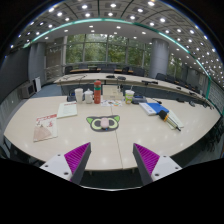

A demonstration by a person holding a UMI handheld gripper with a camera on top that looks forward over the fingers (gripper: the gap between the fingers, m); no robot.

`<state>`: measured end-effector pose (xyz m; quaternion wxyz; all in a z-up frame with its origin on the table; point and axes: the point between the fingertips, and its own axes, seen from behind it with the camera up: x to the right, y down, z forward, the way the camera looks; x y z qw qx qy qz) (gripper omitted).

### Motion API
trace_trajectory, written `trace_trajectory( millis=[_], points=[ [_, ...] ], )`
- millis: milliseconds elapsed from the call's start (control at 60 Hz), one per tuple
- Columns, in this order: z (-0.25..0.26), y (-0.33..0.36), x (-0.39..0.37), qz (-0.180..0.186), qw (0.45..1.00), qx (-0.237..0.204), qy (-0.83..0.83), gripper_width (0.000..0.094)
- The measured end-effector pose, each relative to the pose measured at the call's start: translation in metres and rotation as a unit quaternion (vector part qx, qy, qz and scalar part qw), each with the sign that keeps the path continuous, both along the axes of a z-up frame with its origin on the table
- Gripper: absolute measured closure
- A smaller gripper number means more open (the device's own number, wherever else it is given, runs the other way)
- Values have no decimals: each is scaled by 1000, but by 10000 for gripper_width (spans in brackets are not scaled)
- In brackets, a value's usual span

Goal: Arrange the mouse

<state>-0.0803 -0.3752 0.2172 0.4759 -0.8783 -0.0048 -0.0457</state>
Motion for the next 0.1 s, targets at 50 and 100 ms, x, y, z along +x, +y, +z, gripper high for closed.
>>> trace_trajectory(
  millis=[50,100],
  points=[
    [7,-5,1,0,1000,6,-3,82],
    [9,-7,1,-3,1000,8,1,83]
  ],
)
